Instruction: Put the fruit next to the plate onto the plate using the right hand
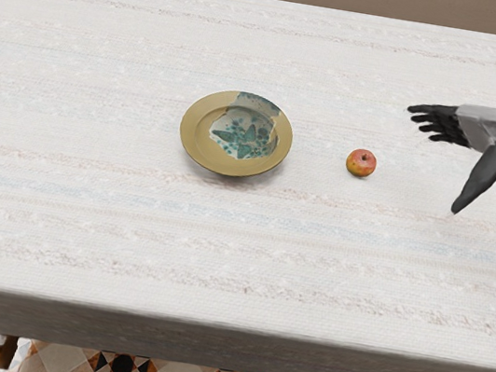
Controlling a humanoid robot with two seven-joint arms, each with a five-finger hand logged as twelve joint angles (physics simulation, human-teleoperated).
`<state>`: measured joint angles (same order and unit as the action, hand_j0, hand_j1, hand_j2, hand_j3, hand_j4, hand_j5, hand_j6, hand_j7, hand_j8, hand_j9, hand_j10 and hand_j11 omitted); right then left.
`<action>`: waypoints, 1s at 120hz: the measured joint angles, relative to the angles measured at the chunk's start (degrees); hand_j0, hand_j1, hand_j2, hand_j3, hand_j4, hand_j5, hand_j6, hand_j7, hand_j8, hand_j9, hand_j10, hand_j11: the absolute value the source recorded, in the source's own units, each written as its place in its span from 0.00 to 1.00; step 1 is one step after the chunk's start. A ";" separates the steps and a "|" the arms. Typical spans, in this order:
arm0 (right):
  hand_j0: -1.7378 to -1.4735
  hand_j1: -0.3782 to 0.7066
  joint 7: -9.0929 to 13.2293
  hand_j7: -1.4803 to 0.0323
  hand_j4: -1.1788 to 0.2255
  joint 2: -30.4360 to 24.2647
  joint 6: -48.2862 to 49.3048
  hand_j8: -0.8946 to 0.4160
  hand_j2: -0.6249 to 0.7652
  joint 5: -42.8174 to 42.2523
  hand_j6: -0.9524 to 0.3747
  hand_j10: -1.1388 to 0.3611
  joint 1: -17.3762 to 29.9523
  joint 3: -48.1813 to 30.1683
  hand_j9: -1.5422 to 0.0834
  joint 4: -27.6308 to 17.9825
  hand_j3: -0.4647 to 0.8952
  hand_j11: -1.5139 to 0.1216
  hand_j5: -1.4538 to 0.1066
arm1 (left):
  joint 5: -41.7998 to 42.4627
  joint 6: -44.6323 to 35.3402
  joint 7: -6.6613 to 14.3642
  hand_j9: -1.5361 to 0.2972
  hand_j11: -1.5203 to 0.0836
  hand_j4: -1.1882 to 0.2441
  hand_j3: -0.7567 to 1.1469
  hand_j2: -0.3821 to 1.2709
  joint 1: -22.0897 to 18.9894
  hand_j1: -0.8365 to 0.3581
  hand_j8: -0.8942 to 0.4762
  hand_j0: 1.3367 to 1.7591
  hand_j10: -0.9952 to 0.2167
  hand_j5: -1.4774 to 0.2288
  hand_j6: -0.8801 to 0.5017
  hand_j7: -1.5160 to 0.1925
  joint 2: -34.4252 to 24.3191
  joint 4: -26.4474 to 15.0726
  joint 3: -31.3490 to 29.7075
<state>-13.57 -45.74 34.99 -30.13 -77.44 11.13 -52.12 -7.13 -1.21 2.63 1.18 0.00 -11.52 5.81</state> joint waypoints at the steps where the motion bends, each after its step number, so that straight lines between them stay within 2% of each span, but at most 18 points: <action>1: 0.30 0.04 0.08 0.97 0.83 -0.07 0.00 0.67 0.45 -0.02 0.70 0.75 -0.09 0.00 0.94 0.00 0.34 0.91 0.92 | 0.00 0.00 0.00 0.84 0.95 0.83 0.40 0.23 -0.02 0.99 0.65 0.76 0.82 0.87 0.64 0.89 0.00 0.00 0.00; 12: 0.30 0.04 0.91 0.97 0.83 -0.30 0.00 0.67 0.45 -0.31 0.70 0.75 -0.99 0.02 0.94 -0.08 0.34 0.91 0.92 | 0.00 -0.01 0.00 0.84 0.95 0.83 0.40 0.23 -0.02 0.99 0.65 0.76 0.82 0.87 0.64 0.89 0.00 0.00 0.00; 30: 0.30 0.04 4.57 0.97 0.83 1.21 0.00 0.67 0.45 -0.17 0.70 0.75 -2.45 -0.21 0.94 -0.60 0.34 0.91 0.92 | 0.00 -0.02 0.00 0.84 0.95 0.83 0.40 0.23 0.04 0.99 0.65 0.76 0.82 0.87 0.64 0.89 0.00 0.00 0.00; 33: 0.30 0.04 6.78 0.97 0.83 1.79 0.00 0.67 0.45 -0.24 0.70 0.75 -3.05 -0.23 0.94 -0.57 0.34 0.91 0.92 | 0.00 -0.02 0.00 0.84 0.95 0.83 0.40 0.23 0.00 0.99 0.65 0.76 0.82 0.87 0.64 0.89 0.00 0.00 0.00; 39: 0.30 0.04 13.56 0.96 0.83 3.37 0.01 0.67 0.45 -0.20 0.70 0.75 -3.91 -1.41 0.94 -0.57 0.34 0.91 0.92 | 0.00 -0.02 0.00 0.84 0.95 0.83 0.40 0.23 0.01 0.99 0.65 0.76 0.82 0.87 0.64 0.89 0.00 0.00 0.00; 43: 0.30 0.04 16.88 0.96 0.83 4.32 0.01 0.67 0.45 -0.18 0.70 0.75 -4.19 -2.82 0.94 -0.59 0.34 0.91 0.92 | 0.00 -0.02 0.00 0.84 0.95 0.83 0.40 0.23 0.04 0.99 0.65 0.76 0.82 0.87 0.64 0.89 0.00 0.00 0.00; 52: 0.30 0.04 22.03 0.96 0.83 6.72 0.01 0.67 0.45 -0.31 0.70 0.75 -4.89 -4.92 0.94 -0.66 0.34 0.91 0.92 | 0.00 -0.02 0.00 0.84 0.95 0.83 0.40 0.23 0.04 0.99 0.65 0.76 0.82 0.87 0.64 0.89 0.00 0.00 0.00; 62: 0.30 0.04 29.05 0.96 0.83 10.16 0.01 0.67 0.45 -0.43 0.70 0.75 -5.54 -6.95 0.94 -1.21 0.34 0.91 0.92 | 0.00 -0.01 0.00 0.84 0.95 0.83 0.40 0.23 0.02 0.99 0.65 0.76 0.82 0.87 0.64 0.89 0.00 0.00 -0.01; 75: 0.30 0.04 35.94 0.96 0.83 13.67 0.01 0.67 0.45 -0.59 0.70 0.75 -6.51 -9.24 0.94 -1.69 0.34 0.91 0.92 | 0.00 -0.02 0.00 0.84 0.95 0.83 0.40 0.23 0.00 0.99 0.65 0.76 0.82 0.87 0.64 0.89 0.00 0.00 -0.01; 87: 0.30 0.05 39.72 0.96 0.83 16.61 -4.75 0.67 0.45 -0.89 0.70 0.75 -7.43 -9.72 0.93 -2.70 0.34 0.91 0.92 | 0.00 -0.01 0.00 0.84 0.95 0.83 0.40 0.23 0.05 0.99 0.65 0.76 0.82 0.87 0.64 0.89 0.00 0.00 -0.01; 111: 0.30 0.05 44.38 0.96 0.82 22.78 -17.93 0.67 0.45 -7.27 0.70 0.75 -7.54 -7.05 0.93 -3.76 0.34 0.91 0.92 | 0.01 0.00 0.00 0.84 0.95 0.83 0.40 0.23 0.04 0.99 0.65 0.76 0.82 0.87 0.64 0.89 0.00 0.00 -0.01; 120: 0.30 0.05 45.85 0.96 0.82 22.21 -21.17 0.67 0.45 -8.45 0.70 0.75 -7.68 -5.81 0.93 -8.01 0.34 0.91 0.92 | 0.01 -0.01 0.00 0.84 0.95 0.83 0.40 0.23 0.05 0.99 0.65 0.76 0.82 0.87 0.64 0.89 0.00 0.00 -0.01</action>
<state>32.28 -23.54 13.82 -38.58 -85.12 5.32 -60.13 -7.12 -1.22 2.64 1.23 0.00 -11.51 5.80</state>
